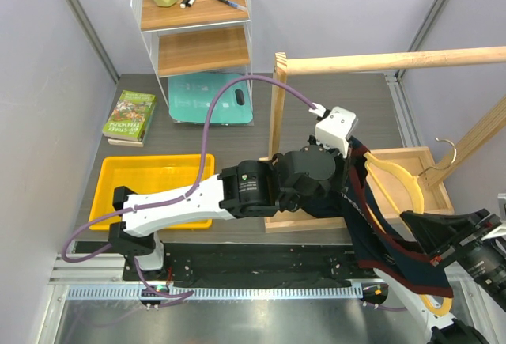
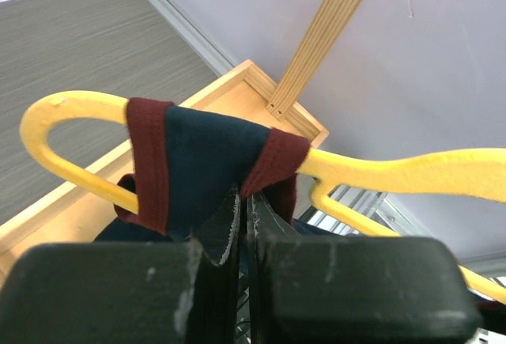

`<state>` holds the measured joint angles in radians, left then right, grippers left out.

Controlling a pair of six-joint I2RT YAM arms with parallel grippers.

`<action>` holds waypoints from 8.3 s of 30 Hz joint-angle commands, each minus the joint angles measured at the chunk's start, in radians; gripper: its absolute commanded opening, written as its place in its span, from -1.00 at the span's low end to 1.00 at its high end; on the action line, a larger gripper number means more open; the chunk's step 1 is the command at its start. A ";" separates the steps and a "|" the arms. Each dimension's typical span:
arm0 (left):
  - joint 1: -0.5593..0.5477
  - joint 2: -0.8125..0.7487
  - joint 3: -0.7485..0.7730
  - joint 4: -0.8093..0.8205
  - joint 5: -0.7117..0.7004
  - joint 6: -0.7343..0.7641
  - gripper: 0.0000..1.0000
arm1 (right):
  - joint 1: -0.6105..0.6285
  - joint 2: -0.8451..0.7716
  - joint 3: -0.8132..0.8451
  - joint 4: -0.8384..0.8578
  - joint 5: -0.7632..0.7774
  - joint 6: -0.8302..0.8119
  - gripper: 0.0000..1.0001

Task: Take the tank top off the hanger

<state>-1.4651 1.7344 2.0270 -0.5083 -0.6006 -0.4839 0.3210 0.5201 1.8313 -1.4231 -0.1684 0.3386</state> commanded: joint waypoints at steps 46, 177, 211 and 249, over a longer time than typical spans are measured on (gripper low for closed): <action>0.003 -0.222 -0.143 0.137 -0.455 0.153 -0.99 | 0.043 -0.255 0.025 -0.083 -0.128 0.066 -0.98; -0.204 -0.710 -0.896 0.113 0.180 -0.332 -0.99 | 0.046 0.293 -0.052 0.461 0.121 -0.006 -0.98; -0.114 -0.739 -0.866 -0.091 0.153 -0.332 -1.00 | 0.046 0.282 -0.234 0.394 0.286 0.028 -0.23; 0.362 -0.431 0.169 -0.582 0.001 0.223 -1.00 | 0.046 0.027 -0.205 0.185 0.363 0.060 0.47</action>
<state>-1.2278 1.1980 2.0590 -1.0149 -0.6991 -0.3546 0.3630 0.5659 1.6329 -1.2572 0.1967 0.3912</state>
